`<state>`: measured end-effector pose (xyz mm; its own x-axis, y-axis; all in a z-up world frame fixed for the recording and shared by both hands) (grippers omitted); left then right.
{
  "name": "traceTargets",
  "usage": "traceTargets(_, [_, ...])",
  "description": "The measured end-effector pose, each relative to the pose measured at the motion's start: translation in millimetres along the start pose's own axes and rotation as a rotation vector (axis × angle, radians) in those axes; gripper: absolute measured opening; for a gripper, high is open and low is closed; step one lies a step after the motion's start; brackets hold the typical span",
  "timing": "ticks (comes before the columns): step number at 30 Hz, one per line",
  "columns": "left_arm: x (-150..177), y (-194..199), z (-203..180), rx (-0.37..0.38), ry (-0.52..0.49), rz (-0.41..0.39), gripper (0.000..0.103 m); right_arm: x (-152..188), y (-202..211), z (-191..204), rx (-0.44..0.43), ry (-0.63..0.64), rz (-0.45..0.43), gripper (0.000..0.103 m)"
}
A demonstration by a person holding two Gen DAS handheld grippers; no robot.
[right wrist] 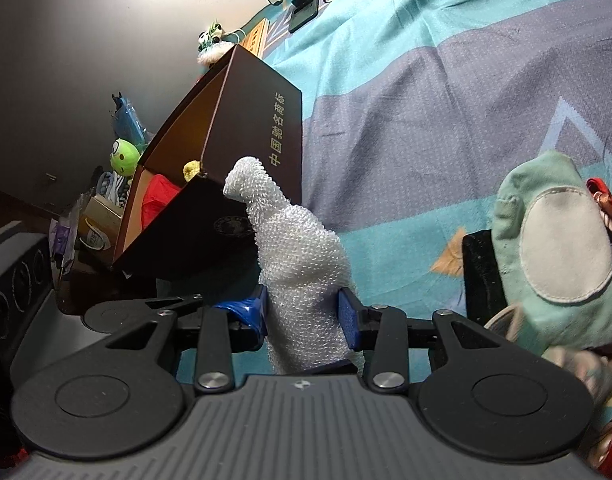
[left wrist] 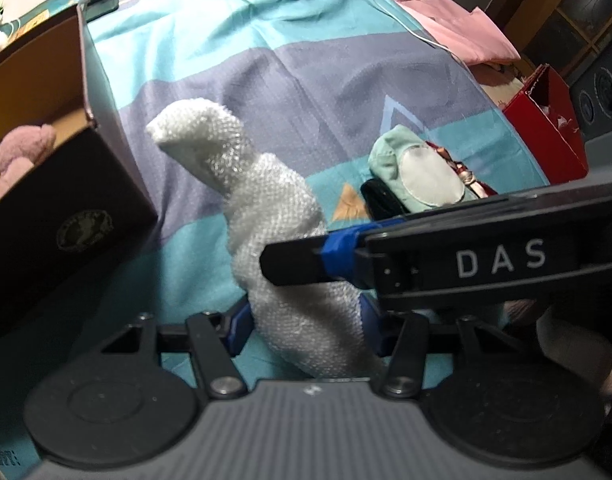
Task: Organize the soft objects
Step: 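Carry the white toy with the right gripper over the cardboard box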
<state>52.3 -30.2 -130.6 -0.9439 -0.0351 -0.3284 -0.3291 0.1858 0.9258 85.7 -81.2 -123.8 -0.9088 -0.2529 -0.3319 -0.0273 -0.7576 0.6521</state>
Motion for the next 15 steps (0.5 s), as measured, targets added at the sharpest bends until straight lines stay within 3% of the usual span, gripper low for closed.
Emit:
traceTargets(9, [10, 44, 24, 0.021, -0.093, -0.053, 0.052, 2, -2, 46, -0.026, 0.022, -0.030, 0.023])
traceTargets(15, [4, 94, 46, 0.049, -0.142, -0.171, 0.051, -12, 7, 84, -0.053, 0.055, -0.118, 0.023])
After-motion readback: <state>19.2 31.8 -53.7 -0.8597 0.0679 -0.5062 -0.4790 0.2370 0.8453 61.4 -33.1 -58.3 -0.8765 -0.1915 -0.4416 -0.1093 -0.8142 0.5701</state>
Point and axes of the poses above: each gripper's, at about its wrist camera, not at the fingertips, and y roughly against the way its jaws point, z to its left, x to its underside, the point moved 9 cm from there along -y, roughly the way its jaws point, and after that the axes turned 4 degrees about y, right-handed, at the moved point
